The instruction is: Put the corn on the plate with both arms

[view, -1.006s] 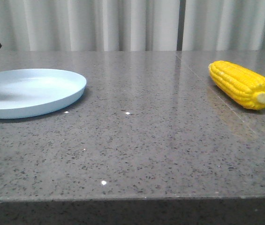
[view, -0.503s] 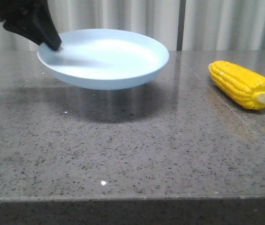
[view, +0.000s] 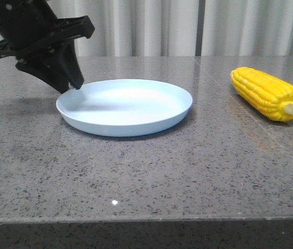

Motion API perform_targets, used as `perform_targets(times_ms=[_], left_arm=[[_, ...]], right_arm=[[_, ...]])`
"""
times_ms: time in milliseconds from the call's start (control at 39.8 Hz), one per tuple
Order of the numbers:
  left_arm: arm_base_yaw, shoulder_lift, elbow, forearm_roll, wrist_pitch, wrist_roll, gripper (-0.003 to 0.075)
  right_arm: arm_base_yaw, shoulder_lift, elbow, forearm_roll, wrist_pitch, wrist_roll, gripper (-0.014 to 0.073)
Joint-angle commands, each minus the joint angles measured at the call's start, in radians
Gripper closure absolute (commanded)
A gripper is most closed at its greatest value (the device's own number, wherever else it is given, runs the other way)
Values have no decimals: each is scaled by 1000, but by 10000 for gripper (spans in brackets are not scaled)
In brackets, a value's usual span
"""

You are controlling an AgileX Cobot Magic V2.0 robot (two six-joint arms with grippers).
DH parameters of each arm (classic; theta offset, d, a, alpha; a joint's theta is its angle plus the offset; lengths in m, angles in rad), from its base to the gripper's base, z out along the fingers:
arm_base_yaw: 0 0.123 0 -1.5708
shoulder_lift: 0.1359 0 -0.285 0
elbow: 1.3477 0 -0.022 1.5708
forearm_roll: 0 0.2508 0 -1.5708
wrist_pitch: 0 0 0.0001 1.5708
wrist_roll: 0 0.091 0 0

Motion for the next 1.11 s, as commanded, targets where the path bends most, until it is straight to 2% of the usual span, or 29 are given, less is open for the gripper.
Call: perform_targets(times_ms=[0, 75, 176, 277, 352, 503, 704, 905, 1081], left_arm=[[26, -80, -54, -22, -42, -12, 280], [51, -128, -56, -3, -49, -12, 247], [91, -203, -56, 68, -40, -12, 286], [149, -267, -52, 134, 18, -12, 401], [195, -312, -36, 180, 73, -12, 517], [277, -416, 64, 207, 71, -12, 732], [298, -605, 276, 209, -93, -10, 741], [294, -916, 530, 209, -357, 3, 741], [294, -1193, 695, 209, -417, 4, 741]], right_arm=[[-3, 15, -38, 0, -72, -9, -54], [-3, 15, -38, 0, -72, -9, -54], [-3, 15, -38, 0, -72, -9, -54], [-3, 15, -38, 0, -72, -9, -54], [-3, 15, -38, 0, -72, -9, -54], [-3, 15, -38, 0, -72, -9, -54], [-3, 15, -38, 0, -72, -9, -54], [-3, 15, -38, 0, -72, -9, -54], [-3, 15, -38, 0, -72, -9, -54]])
